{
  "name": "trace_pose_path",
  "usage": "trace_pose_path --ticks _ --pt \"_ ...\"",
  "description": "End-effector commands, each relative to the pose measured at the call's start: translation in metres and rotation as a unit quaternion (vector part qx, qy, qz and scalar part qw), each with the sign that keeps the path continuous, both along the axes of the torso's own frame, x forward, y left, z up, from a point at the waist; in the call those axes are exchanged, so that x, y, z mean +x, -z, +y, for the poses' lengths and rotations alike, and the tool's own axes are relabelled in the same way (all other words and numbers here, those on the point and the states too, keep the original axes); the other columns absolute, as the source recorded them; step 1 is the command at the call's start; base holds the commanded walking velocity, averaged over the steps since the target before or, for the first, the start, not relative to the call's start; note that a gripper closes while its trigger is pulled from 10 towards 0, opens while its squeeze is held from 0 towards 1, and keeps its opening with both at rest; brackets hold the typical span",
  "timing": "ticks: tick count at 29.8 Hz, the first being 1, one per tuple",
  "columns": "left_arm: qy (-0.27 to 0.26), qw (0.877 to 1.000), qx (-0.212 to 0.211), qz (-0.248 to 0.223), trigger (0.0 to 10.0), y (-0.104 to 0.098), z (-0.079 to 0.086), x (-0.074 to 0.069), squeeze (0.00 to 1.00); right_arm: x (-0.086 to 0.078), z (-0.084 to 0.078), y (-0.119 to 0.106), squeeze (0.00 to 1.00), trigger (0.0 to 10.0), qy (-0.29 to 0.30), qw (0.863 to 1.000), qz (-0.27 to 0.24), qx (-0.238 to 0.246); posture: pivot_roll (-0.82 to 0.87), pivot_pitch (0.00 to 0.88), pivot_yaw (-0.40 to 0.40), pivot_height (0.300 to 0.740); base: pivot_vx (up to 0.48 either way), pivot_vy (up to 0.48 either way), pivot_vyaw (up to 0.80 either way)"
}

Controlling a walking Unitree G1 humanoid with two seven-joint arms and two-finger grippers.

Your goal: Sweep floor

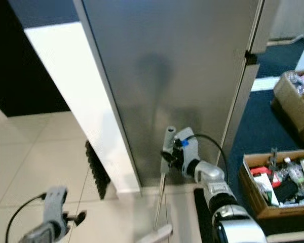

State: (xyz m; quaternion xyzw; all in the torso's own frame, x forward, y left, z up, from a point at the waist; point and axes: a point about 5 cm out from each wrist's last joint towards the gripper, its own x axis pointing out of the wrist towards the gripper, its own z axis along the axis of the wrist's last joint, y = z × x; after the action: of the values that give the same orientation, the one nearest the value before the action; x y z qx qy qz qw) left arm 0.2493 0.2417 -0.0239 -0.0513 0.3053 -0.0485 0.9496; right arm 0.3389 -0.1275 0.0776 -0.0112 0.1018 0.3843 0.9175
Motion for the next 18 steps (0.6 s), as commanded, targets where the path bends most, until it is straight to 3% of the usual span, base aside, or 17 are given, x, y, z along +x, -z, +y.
trace_pose_path --ticks 1,2,4,7,10,12,14,16,17,18 --pt "0.021 0.999 0.0 -0.024 10.0 -0.009 0.008 0.005 0.0 0.006 0.011 -0.015 0.0 10.0 -0.021 0.999 -0.032 0.012 0.04 0.0 0.067 0.74 0.0 0.0 0.0" --pt "0.062 0.996 -0.016 -0.061 10.0 -0.023 0.004 0.018 0.0 0.007 0.016 -0.019 0.0 10.0 -0.033 0.999 -0.038 0.014 0.03 0.0 0.063 0.74 0.0 0.0 0.0" --pt "0.062 0.996 -0.016 -0.061 10.0 -0.023 0.004 0.018 0.0 0.007 0.016 -0.019 0.0 10.0 -0.033 0.999 -0.038 0.014 0.03 0.0 0.063 0.74 0.0 0.0 0.0" --pt "0.127 0.984 -0.026 -0.121 10.0 -0.047 -0.001 0.036 0.0 0.008 0.028 -0.025 0.0 10.0 -0.052 0.997 -0.051 0.016 0.03 0.0 0.049 0.74 0.0 0.0 0.0" --pt "0.127 0.984 -0.026 -0.121 10.0 -0.047 -0.001 0.036 0.0 0.008 0.028 -0.025 0.0 10.0 -0.052 0.997 -0.051 0.016 0.03 0.0 0.049 0.74 0.0 0.0 0.0" --pt "0.179 0.966 -0.034 -0.184 10.0 -0.072 -0.013 0.053 0.0 0.008 0.041 -0.032 0.0 10.0 -0.08 0.995 -0.064 0.015 0.03 0.0 0.025 0.74 0.0 0.0 0.0" --pt "0.179 0.966 -0.034 -0.184 10.0 -0.072 -0.013 0.053 0.0 0.008 0.041 -0.032 0.0 10.0 -0.08 0.995 -0.064 0.015 0.03 0.0 0.025 0.74 0.0 0.0 0.0" --pt "0.248 0.937 -0.047 -0.243 10.0 -0.096 -0.035 0.065 0.0 0.012 0.051 -0.044 0.0 10.0 -0.106 0.991 -0.086 0.001 0.04 0.0 0.008 0.74 0.0 0.0 0.0" --pt "0.248 0.937 -0.047 -0.243 10.0 -0.096 -0.035 0.065 0.0 0.012 0.051 -0.044 0.0 10.0 -0.106 0.991 -0.086 0.001 0.04 0.0 0.008 0.74 0.0 0.0 0.0" --pt "0.275 0.924 -0.056 -0.261 10.0 -0.104 -0.043 0.068 0.0 0.013 0.053 -0.049 0.0 10.0 -0.113 0.989 -0.095 -0.004 0.04 0.0 0.008 0.74 0.0 0.0 0.0"
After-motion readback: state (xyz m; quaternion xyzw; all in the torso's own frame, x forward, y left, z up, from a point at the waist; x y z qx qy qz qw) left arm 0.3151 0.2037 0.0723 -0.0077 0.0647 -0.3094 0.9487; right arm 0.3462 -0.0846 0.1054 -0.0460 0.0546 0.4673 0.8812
